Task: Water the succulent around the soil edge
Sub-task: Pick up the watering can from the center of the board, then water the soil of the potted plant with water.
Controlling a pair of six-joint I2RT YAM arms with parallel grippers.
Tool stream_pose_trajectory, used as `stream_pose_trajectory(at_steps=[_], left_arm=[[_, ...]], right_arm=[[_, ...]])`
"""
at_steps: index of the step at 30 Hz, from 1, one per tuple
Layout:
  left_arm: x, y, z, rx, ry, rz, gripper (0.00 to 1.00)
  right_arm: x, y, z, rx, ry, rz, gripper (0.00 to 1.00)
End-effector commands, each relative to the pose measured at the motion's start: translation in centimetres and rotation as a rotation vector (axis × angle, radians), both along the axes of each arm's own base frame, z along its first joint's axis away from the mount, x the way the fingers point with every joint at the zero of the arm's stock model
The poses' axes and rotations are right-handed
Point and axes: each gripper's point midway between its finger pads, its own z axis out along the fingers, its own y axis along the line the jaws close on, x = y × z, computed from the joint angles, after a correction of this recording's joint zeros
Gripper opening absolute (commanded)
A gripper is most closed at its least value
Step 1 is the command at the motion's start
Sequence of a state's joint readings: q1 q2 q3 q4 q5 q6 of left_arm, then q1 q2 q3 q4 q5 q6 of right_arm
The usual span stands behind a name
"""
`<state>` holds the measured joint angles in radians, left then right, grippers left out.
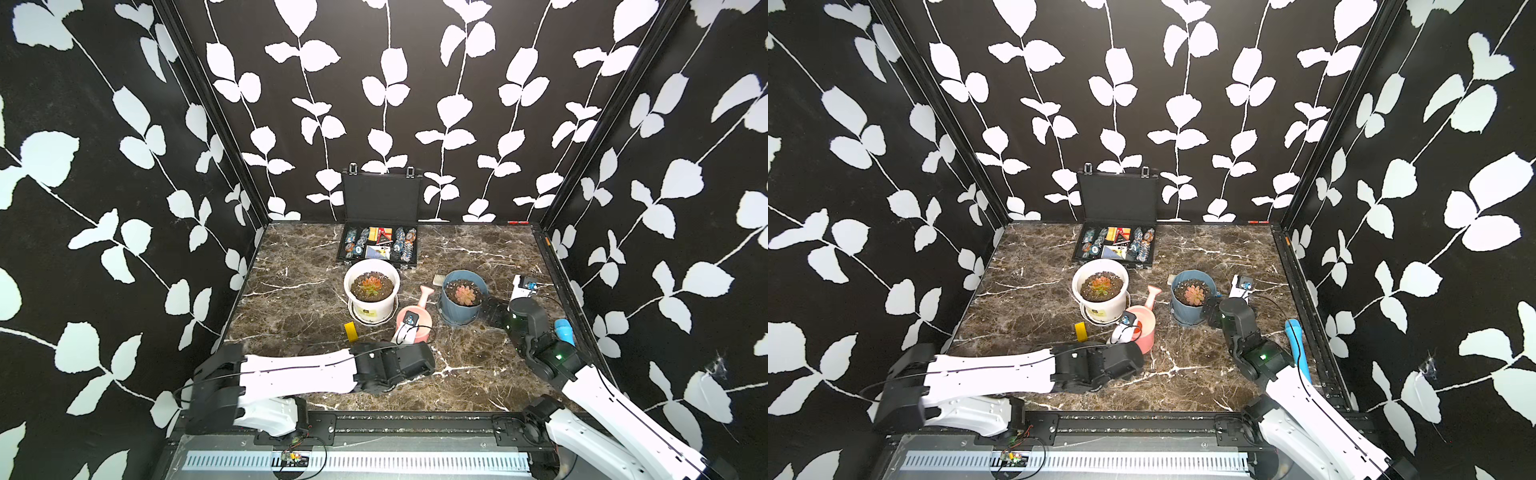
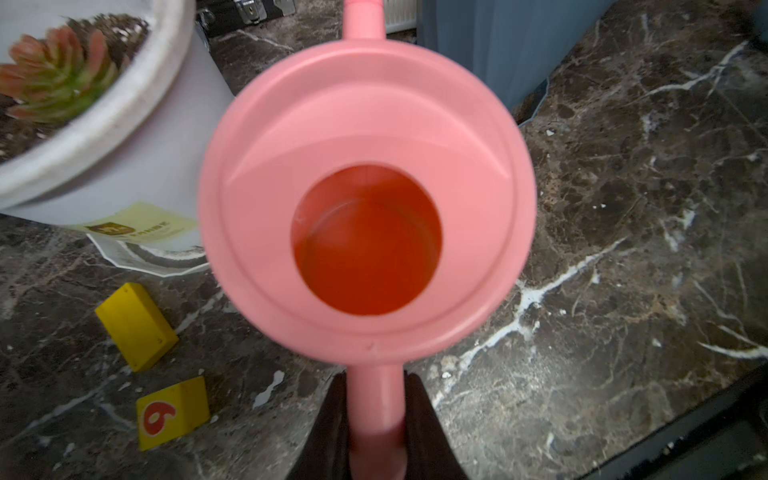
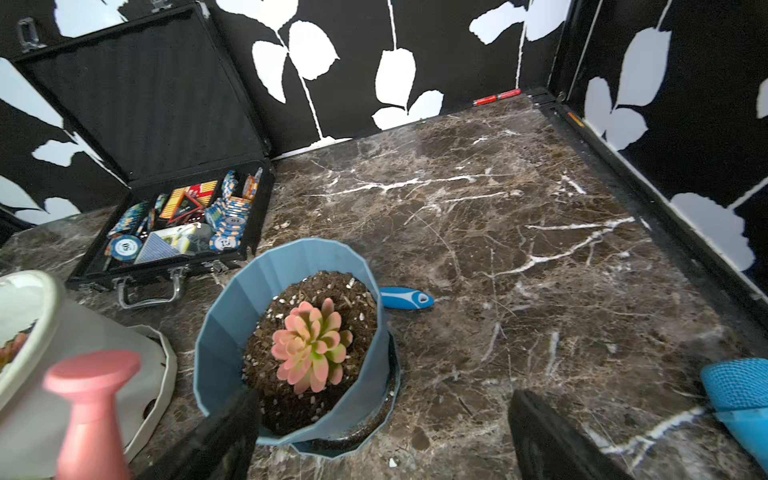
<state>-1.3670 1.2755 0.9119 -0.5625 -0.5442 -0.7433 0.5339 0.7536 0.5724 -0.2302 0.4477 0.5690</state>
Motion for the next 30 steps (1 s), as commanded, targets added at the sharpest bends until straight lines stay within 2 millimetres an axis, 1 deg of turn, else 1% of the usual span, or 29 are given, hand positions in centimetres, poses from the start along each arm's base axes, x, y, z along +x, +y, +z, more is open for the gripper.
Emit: stream_pose_trajectory(at_steps=[1,3,5,6,9,12,14,16,18,21,25,27,30], left_arm=[[-0.8,2.3,2.7,0.036,-0.027,-0.086,0.00],[-1.5,2.9,4.8,0.033,-0.030,-0.157,0.00],[-2.0,4.2,6.9,0.059,-0.034,-0.202,0.00],[-2.3,5.1,8.6,0.064,-0.041,-0.220,0.00],[-3.0,7.1,11.3,0.068,-0.024,-0.274,0.00],[-3.9,8.1,13.5,0.049,0.018,-0.322,0.00],[-4.4,8.8,14.2,0.064,0.062,-0.338,0.00],[-4.7,9.1,14.3,0.102,0.102,-0.352,0.00],[-5.0,9.3,14.2,0.141,0.139,-0.363,0.00],[-5.4,9.0,14.4,0.167,0.183,-0.391,0.00],[-5.1,7.9,14.7,0.139,0.244,-0.416,0.00],[-4.7,7.1,14.6,0.120,0.286,-0.423,0.00],[-4.0,5.0,14.4,0.094,0.343,-0.445,0.00]], right_arm=[[-0.1,-1.2,-0.1,-0.001,-0.025,-0.060,0.97],[-0.1,-0.8,-0.1,-0.003,-0.036,-0.033,0.97],[-0.2,-0.6,-0.1,-0.011,-0.041,-0.009,0.97],[-0.3,-0.4,0.0,-0.015,-0.049,0.010,0.97],[-0.4,-0.6,0.0,-0.022,-0.061,0.009,0.97],[-0.4,-1.1,-0.2,-0.038,-0.055,-0.021,0.96],[-0.4,-1.6,-0.3,-0.048,-0.049,-0.047,0.96],[-0.6,-2.1,-0.3,-0.053,-0.049,-0.070,0.96],[-0.7,-2.3,-0.3,-0.054,-0.052,-0.083,0.96],[-0.8,-2.5,-0.3,-0.054,-0.057,-0.089,0.96],[-0.8,-2.6,-0.3,-0.055,-0.058,-0.092,0.96],[-0.8,-2.6,-0.3,-0.056,-0.058,-0.094,0.95],[-0.8,-2.7,-0.3,-0.057,-0.058,-0.096,0.95]])
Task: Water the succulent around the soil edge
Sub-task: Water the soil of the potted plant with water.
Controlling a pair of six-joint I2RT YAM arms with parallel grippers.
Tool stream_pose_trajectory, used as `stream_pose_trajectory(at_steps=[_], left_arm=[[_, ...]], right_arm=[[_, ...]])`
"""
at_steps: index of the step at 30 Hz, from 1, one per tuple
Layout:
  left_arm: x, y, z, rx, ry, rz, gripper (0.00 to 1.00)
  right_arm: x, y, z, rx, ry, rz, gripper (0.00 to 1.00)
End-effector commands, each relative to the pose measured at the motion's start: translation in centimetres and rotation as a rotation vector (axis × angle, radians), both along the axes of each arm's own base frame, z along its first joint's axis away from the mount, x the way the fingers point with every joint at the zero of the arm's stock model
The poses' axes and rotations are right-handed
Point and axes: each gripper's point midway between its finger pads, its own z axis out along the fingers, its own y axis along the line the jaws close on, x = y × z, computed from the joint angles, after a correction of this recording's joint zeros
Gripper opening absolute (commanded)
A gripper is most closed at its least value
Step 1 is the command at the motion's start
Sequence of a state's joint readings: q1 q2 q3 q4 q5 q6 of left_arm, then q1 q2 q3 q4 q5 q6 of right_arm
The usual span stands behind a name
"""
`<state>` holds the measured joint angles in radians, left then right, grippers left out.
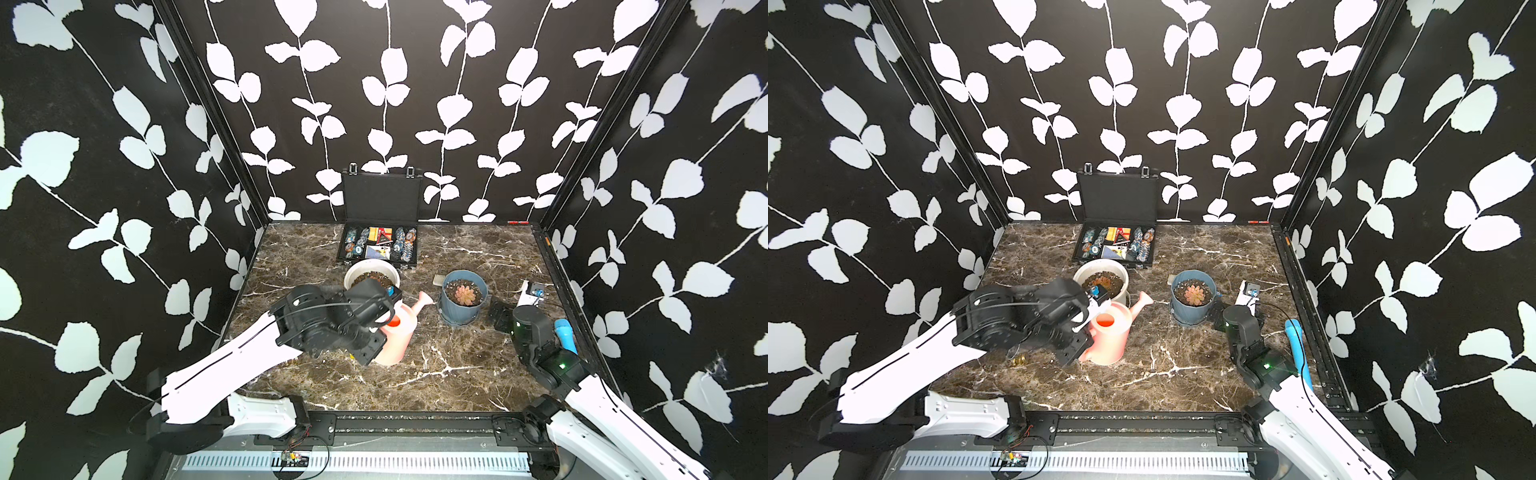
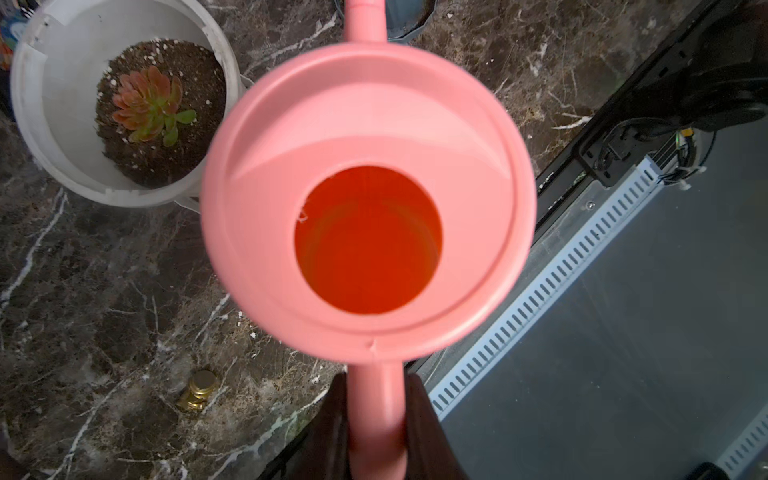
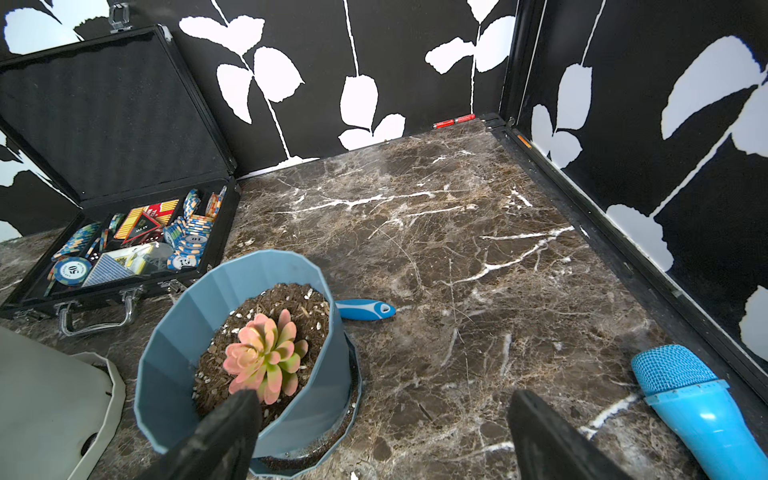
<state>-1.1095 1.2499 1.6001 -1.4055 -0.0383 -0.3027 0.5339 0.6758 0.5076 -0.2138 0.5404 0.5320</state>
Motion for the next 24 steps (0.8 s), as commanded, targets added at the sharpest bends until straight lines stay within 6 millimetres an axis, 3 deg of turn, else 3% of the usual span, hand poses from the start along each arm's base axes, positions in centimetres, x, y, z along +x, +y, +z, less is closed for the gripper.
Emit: stream_pose_trajectory(at_steps=[1,5,11,16,24], left_arm=[[-0.4,-2.5,1.2,-0.081,0.076,-0.077,0.00],[0.7,-5.1,2.3,-0.098,0.116,-0.076,0.00],[3.4,-7.8,0.1,-0.046,0.243,-0.031,0.00],[5.2,-8.6,-1.5,-0.006,0.266,0.029,0.00],[6.3,-9.2,-2.5,0.001,0.271,0.067,0.00]], right_arm=[[0.0,-0.6,-0.1,-0.001,-0.010,-0.031,0.95],[0.0,-0.7,0.0,-0.003,-0.013,-0.037,0.95],[-0.3,-1.1,0.3,0.005,-0.029,-0.048,0.94],[-0.5,-1.3,0.6,0.005,-0.041,-0.055,0.94],[-0.5,-1.1,0.6,0.014,-0.038,-0.045,0.94]])
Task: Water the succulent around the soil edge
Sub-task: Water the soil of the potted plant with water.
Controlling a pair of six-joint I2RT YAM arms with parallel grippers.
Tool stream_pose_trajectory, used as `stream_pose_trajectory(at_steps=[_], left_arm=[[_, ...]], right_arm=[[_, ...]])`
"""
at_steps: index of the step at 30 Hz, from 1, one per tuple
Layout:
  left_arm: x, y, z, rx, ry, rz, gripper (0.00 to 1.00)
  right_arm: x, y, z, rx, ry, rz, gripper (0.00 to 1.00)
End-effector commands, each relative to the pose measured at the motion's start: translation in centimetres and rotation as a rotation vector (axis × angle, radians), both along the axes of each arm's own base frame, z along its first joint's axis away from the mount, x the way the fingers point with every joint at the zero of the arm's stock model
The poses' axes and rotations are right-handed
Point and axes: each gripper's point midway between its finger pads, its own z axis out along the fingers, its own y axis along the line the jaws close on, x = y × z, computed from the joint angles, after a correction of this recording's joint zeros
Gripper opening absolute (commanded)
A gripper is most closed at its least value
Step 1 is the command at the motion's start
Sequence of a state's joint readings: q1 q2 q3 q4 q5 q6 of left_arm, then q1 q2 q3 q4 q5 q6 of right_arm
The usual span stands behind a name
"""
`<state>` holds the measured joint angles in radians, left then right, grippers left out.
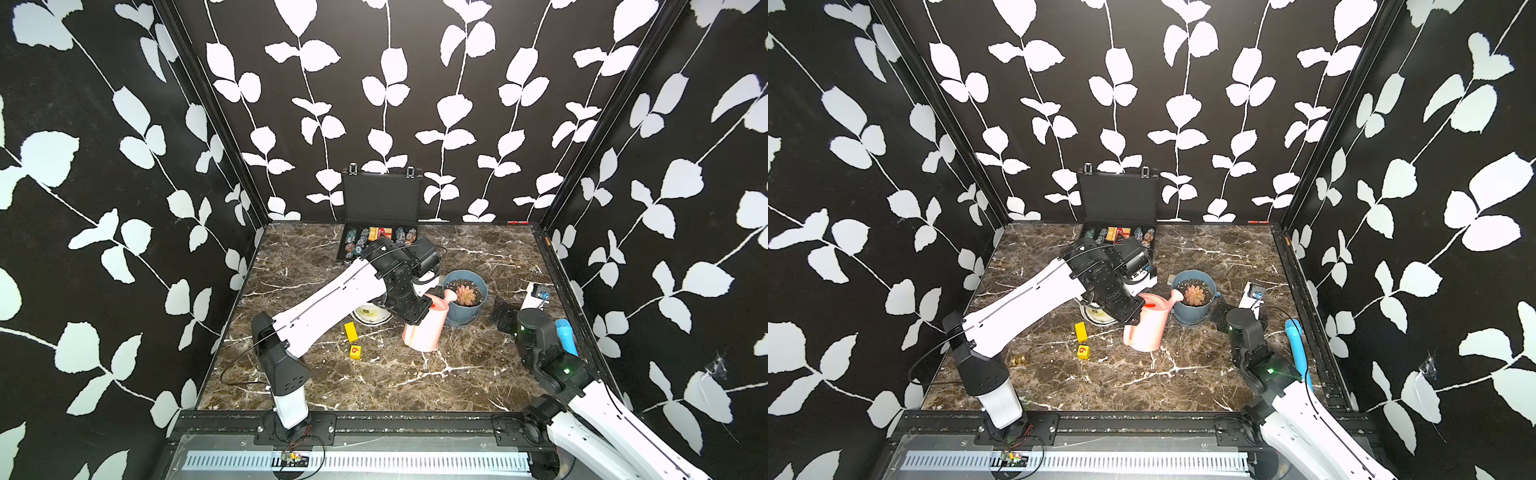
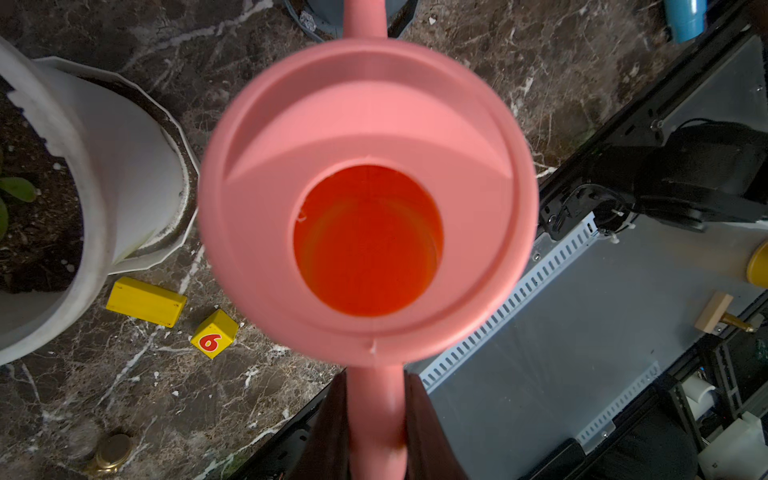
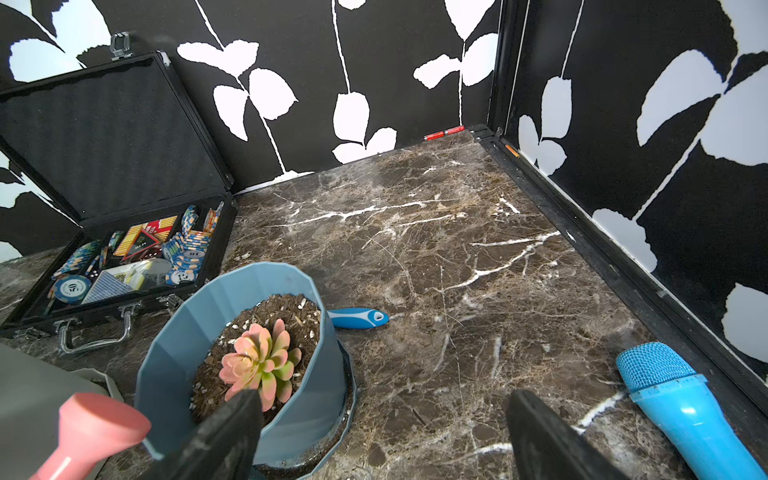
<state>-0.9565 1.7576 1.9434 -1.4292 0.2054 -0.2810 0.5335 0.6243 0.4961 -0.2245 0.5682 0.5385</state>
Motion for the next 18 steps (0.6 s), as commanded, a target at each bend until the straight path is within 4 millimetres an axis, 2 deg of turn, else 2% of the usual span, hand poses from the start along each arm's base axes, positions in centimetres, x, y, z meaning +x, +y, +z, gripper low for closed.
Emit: stream_pose_trajectory(at_steps=[1,11,18], left_arm=[[0.4,0.0,1.4,-0.042,-0.018,0.028,0.00],[2.1,-0.5,2.2,-0.071,-0.033,0.056,0.00],[3.9,-1.1,1.8,-0.027,-0.057,0.058,0.00]], right_arm=[[0.0,-0.3,0.0,0.003,-0.005,-0.017,0.94],[0.1,-0.2,-0.1,0.008,-0.001,-0.011,0.94],[0.1,-0.2,-0.3,0.002,0.003,-0.013,0.94]])
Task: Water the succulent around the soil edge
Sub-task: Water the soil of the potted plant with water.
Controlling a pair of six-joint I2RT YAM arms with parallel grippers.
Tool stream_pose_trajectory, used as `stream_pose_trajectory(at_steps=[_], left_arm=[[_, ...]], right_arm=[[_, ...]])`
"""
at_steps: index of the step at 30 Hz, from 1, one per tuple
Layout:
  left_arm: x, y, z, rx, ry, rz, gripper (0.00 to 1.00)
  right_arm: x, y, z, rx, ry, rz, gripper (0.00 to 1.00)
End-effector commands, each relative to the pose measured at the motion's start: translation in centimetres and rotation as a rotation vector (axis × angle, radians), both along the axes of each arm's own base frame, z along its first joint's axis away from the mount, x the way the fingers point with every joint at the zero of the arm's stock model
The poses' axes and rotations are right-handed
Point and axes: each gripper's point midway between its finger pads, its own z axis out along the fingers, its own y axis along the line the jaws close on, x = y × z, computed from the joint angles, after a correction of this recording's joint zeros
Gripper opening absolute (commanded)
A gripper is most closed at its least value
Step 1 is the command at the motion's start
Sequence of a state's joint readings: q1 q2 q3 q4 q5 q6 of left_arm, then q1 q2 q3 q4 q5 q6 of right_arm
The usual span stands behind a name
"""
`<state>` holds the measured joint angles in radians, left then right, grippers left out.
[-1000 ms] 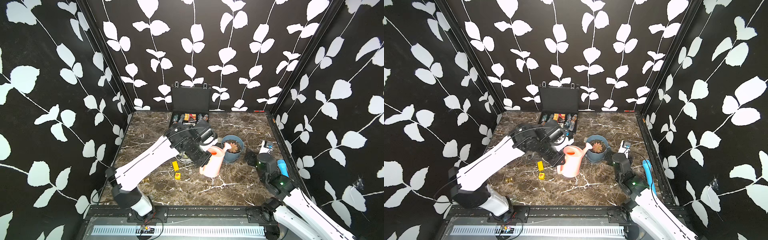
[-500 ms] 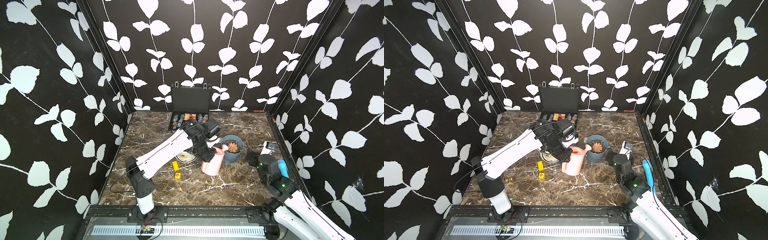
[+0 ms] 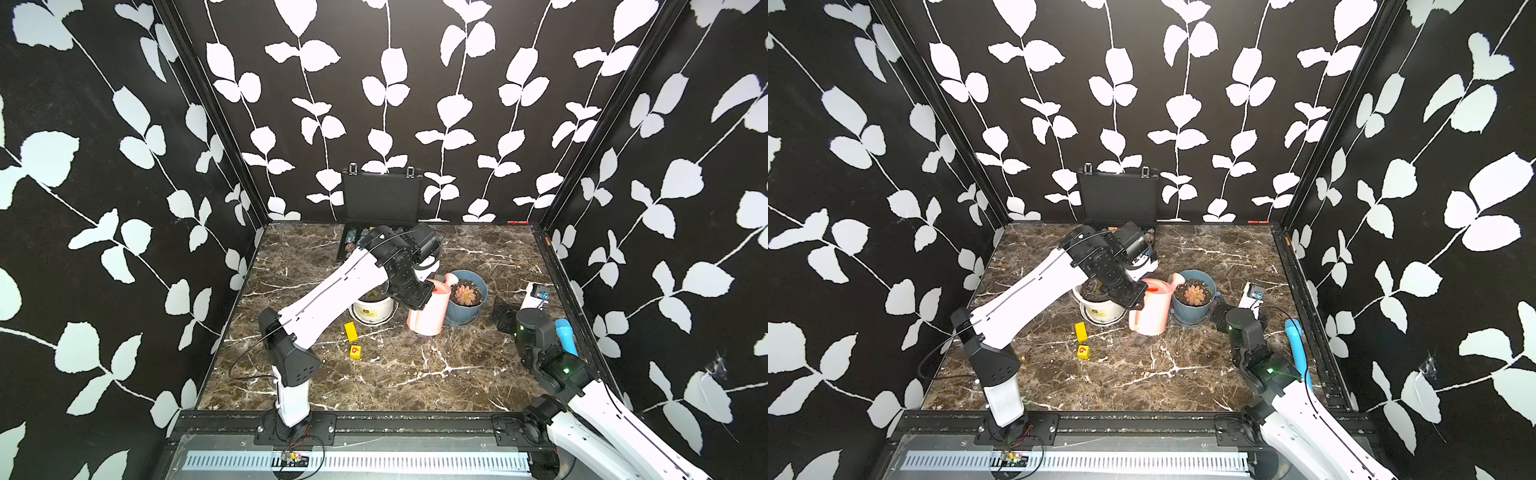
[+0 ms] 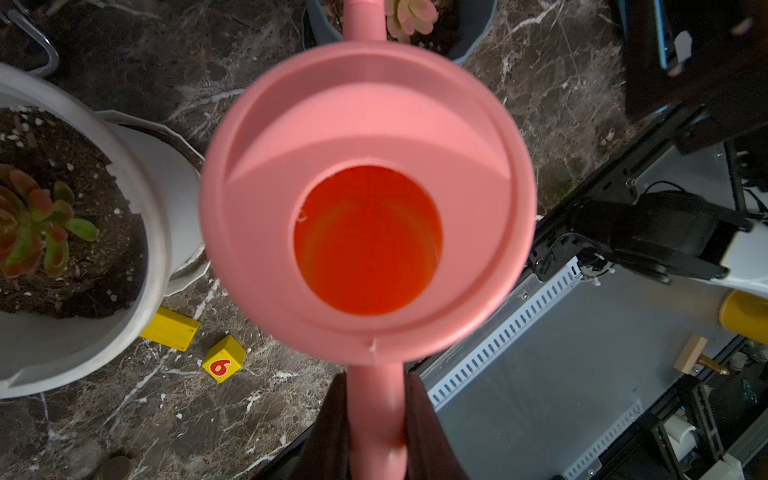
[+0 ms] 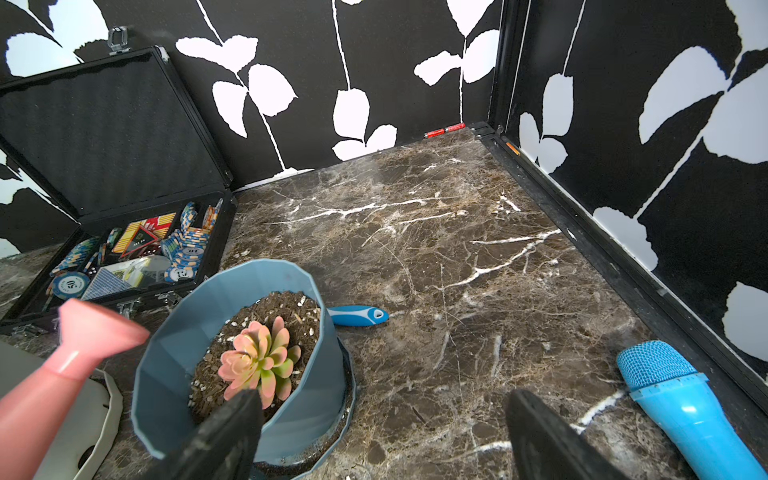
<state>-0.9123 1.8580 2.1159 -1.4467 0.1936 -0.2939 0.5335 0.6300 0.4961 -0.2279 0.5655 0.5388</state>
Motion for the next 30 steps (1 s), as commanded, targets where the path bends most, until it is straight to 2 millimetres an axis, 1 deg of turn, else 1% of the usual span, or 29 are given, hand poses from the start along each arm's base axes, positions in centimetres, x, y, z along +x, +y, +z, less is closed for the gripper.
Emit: stream_pose_trajectory(at_steps=[1,8,13,21,25,28,30], left_arm=[[0.8,0.3,0.5,0.014,-0.023,0.003,0.00],[2.2,-1.5,0.7,-0.015,-0.032,0.007,0.00],[2.5,-2.7,0.4,-0.040,-0.011,0.006,0.00],[2.1,-4.9,1.5,-0.125,0.019,-0.001,0.00],[2.1,-5.5,1.2,-0.118,0.025,0.004,0.00],[2.3,-5.4,0.8,-0.098,0.035,0.019,0.00],[2.0,-5.6,0.7,-0.098,0.058,0.026,0.00]], right_arm=[[0.1,-0.3,0.0,0.006,-0.007,-0.017,0.94],[0.0,-0.4,0.1,0.006,-0.011,-0.019,0.93],[0.0,-0.4,0.2,0.005,-0.013,-0.021,0.94],[-0.1,-0.5,0.3,0.005,-0.017,-0.023,0.94],[-0.1,-0.6,0.3,0.005,-0.019,-0.025,0.93],[-0.2,-0.7,0.4,0.006,-0.021,-0.028,0.93],[-0.3,-0.8,0.4,0.007,-0.025,-0.031,0.93]])
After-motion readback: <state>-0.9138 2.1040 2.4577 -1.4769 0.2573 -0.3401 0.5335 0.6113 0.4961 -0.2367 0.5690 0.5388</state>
